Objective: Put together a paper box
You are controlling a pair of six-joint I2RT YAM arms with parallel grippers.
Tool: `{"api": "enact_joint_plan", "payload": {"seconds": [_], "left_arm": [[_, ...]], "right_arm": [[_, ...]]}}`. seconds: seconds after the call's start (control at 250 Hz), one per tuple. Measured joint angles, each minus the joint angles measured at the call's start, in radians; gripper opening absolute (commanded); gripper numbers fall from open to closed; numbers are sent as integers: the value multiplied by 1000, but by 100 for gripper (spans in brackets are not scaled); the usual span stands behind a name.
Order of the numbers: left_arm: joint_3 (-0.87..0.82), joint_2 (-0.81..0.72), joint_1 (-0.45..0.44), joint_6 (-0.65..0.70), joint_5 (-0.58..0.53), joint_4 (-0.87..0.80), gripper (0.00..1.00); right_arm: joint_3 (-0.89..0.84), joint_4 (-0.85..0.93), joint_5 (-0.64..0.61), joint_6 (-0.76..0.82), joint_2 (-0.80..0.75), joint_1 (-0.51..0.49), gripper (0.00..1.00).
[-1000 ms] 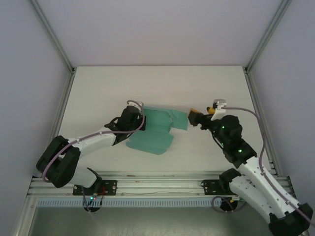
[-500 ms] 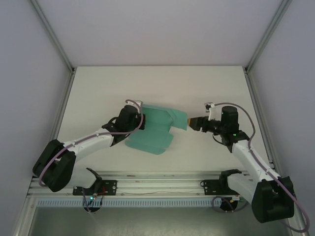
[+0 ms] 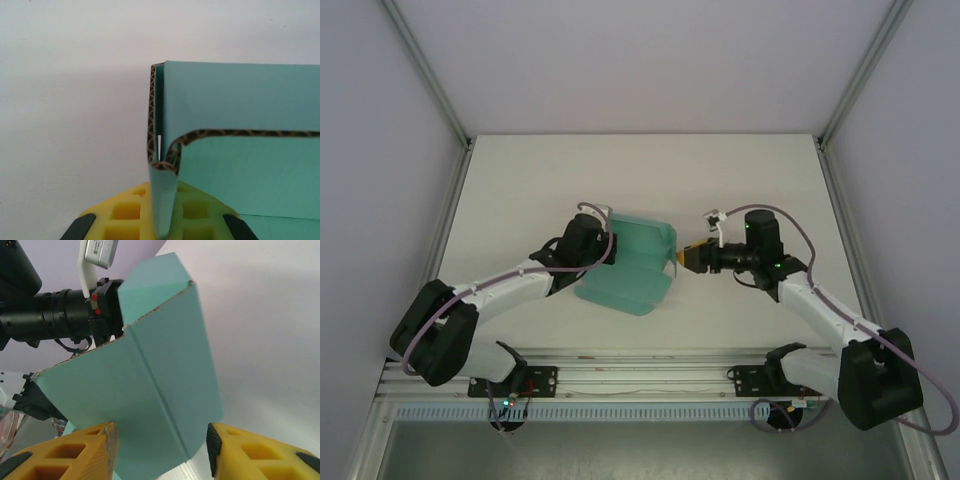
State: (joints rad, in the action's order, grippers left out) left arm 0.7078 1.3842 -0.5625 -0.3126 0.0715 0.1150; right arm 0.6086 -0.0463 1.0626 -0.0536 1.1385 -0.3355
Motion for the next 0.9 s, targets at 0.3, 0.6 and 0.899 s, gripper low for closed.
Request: {"api": "enact_joint_plan", "payload": {"seconds": [0.3, 0.6, 0.899], "left_arm": [[10, 13, 0, 0, -13, -16, 0], [15, 18, 1, -3, -48, -31, 0], [28, 89, -19, -11, -74, -48, 0]], "right_arm": [[98, -26, -213, -34, 156, -134, 52], [167, -8, -620, -83, 238, -267, 40], [227, 15, -1044, -198, 412, -366, 11]]}}
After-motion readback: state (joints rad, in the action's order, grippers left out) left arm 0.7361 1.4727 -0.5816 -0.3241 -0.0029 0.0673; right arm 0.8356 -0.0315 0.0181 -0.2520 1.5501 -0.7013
